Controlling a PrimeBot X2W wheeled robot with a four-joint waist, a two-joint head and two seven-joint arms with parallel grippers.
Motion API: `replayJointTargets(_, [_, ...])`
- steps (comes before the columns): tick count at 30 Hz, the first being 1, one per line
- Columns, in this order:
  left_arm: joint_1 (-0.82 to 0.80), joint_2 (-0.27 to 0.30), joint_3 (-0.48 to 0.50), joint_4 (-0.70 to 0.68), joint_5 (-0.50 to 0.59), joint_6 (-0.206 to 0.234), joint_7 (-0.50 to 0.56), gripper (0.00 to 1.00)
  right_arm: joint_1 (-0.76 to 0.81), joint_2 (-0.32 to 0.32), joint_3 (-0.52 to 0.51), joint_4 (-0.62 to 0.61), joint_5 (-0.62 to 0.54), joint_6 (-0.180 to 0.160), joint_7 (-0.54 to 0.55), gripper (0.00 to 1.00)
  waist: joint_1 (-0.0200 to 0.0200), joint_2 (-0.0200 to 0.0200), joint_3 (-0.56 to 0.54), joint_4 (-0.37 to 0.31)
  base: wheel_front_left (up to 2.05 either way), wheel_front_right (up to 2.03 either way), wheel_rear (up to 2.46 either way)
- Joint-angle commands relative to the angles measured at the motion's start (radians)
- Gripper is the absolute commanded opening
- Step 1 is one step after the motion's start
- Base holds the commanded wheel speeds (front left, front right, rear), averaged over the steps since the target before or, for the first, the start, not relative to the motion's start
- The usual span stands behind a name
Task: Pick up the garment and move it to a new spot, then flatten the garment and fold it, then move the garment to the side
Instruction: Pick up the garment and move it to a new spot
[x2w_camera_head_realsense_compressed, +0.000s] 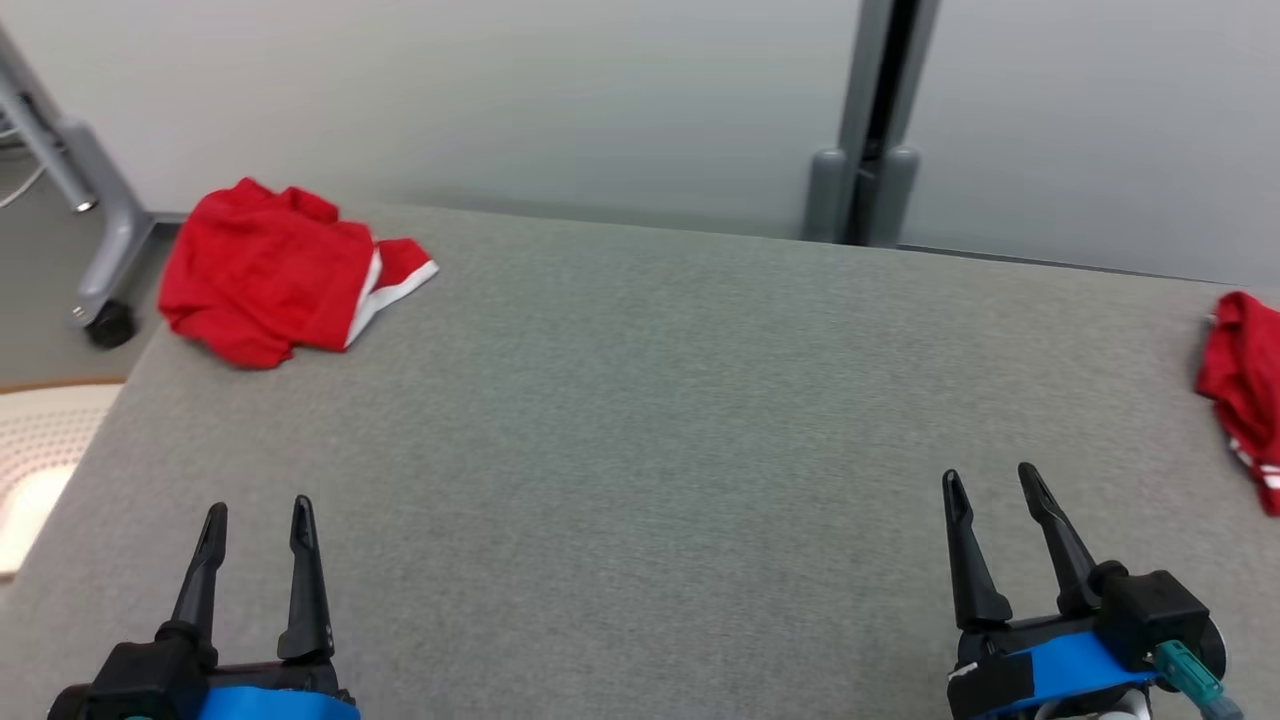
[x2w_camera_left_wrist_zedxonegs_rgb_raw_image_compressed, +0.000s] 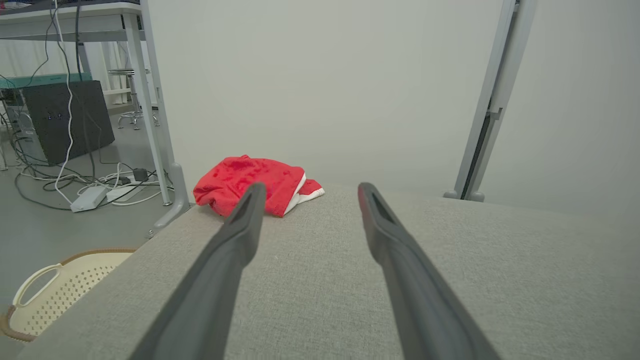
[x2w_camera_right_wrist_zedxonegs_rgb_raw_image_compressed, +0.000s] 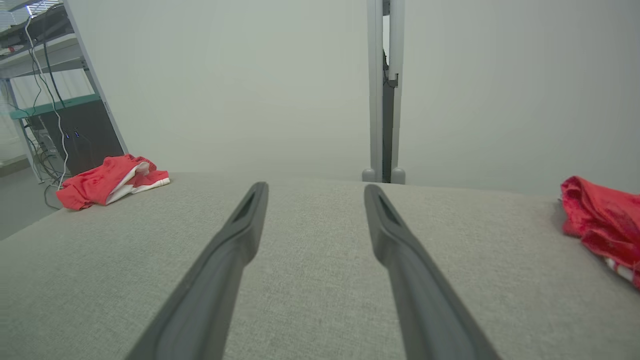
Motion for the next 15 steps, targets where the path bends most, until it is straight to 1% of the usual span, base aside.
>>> replayJointTargets(1, [-0.009, 0.003, 0.009, -0.005, 0.003, 0.003, 0.001, 1.0, -0.013, -0.002, 0.004, -0.005, -0.003, 0.0, 0.0, 1.0, -0.0001, 0.0, 0.02, 0.063, 0.0, 0.0, 0.0])
replayJointTargets(8, [0.006, 0.003, 0.038, -0.014, -0.005, 0.013, 0.001, 1.0, -0.033, -0.013, 0.017, -0.003, -0.013, 0.0, 0.0, 1.0, -0.0001, 0.0, 0.037, 0.175, 0.0, 0.0, 0.0])
replayJointTargets(15, [0.018, 0.003, 0.045, -0.027, -0.005, 0.017, 0.001, 1.0, -0.042, -0.018, 0.027, 0.005, -0.017, 0.0, 0.0, 1.0, -0.0001, 0.0, 0.046, 0.258, 0.0, 0.0, 0.0])
